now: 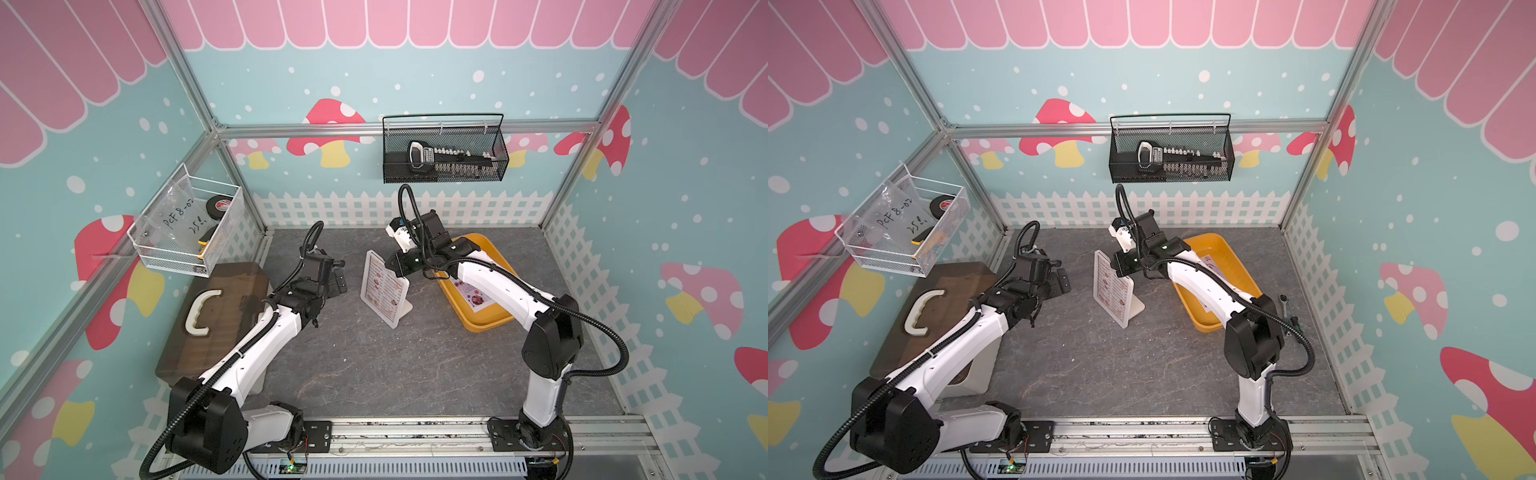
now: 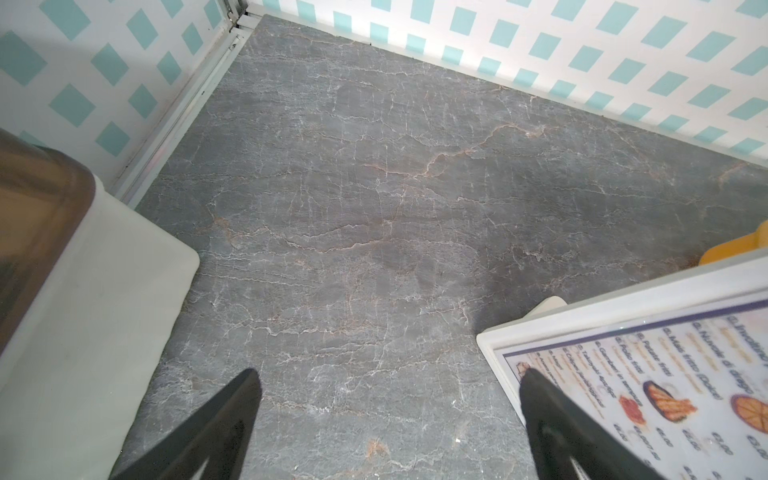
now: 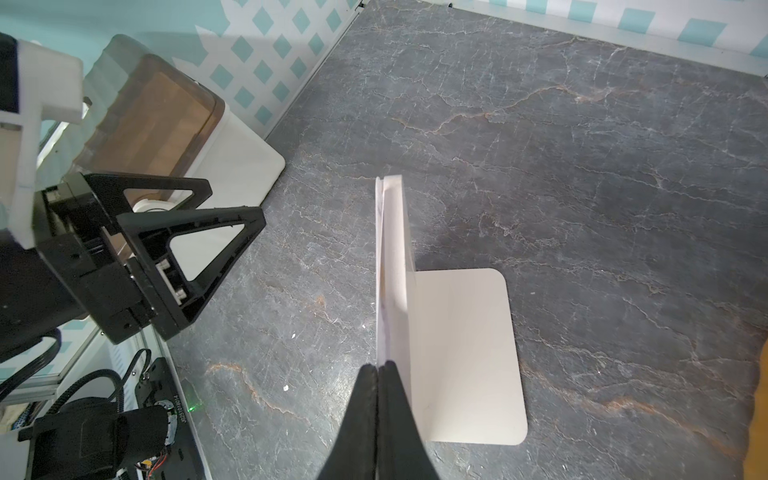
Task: Replace the menus in the menu holders
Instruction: Take out the menu from the menu holder.
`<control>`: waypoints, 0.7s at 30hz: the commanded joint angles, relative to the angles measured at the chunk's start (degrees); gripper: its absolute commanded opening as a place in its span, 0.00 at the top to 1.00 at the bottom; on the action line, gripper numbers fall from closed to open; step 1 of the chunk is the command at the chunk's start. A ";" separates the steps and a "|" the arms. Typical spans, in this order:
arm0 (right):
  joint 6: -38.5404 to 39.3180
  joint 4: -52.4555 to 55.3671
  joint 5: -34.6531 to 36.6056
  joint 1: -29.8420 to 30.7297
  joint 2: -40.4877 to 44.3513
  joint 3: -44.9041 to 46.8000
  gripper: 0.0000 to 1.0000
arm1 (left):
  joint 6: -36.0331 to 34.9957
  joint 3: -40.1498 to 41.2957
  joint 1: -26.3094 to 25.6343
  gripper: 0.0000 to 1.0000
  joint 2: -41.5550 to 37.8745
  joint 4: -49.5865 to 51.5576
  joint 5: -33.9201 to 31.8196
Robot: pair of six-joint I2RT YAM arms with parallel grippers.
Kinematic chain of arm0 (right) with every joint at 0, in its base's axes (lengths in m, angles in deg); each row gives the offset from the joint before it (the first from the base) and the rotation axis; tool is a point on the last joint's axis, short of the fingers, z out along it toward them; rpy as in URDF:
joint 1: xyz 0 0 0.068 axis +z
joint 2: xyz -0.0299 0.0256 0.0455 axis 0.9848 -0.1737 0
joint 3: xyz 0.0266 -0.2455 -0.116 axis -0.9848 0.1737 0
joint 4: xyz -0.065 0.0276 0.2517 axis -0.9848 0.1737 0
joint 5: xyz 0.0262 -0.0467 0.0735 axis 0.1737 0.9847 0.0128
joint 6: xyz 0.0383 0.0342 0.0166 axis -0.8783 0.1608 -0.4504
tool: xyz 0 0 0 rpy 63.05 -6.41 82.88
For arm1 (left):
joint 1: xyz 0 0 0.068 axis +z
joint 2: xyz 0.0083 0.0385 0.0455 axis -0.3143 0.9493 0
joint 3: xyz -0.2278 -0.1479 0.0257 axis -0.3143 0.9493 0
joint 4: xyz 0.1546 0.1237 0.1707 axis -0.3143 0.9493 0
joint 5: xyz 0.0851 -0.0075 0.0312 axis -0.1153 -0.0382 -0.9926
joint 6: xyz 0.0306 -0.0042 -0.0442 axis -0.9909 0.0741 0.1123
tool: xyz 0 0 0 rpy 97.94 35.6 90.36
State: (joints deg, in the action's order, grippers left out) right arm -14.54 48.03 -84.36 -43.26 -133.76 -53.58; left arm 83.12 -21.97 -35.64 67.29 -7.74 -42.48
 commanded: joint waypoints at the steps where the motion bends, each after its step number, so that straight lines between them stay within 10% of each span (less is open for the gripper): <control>1: -0.10 -0.78 -1.07 -0.06 1.77 -1.29 0.97 | -0.49 -1.47 0.15 0.02 -0.96 1.26 -1.50; 15: 3.31 1.46 2.57 -1.66 5.61 -7.42 1.00 | -1.75 -3.40 0.18 0.02 -0.78 2.24 -1.54; 21: 4.78 1.37 -6.17 0.00 10.14 -9.46 1.00 | -4.56 -9.48 4.66 0.01 -0.53 8.05 0.29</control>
State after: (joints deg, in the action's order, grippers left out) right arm -11.85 48.94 -84.86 -44.71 -127.51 -62.00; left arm 80.47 -27.52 -33.74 67.27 -3.61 -42.41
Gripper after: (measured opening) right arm 0.045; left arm 0.987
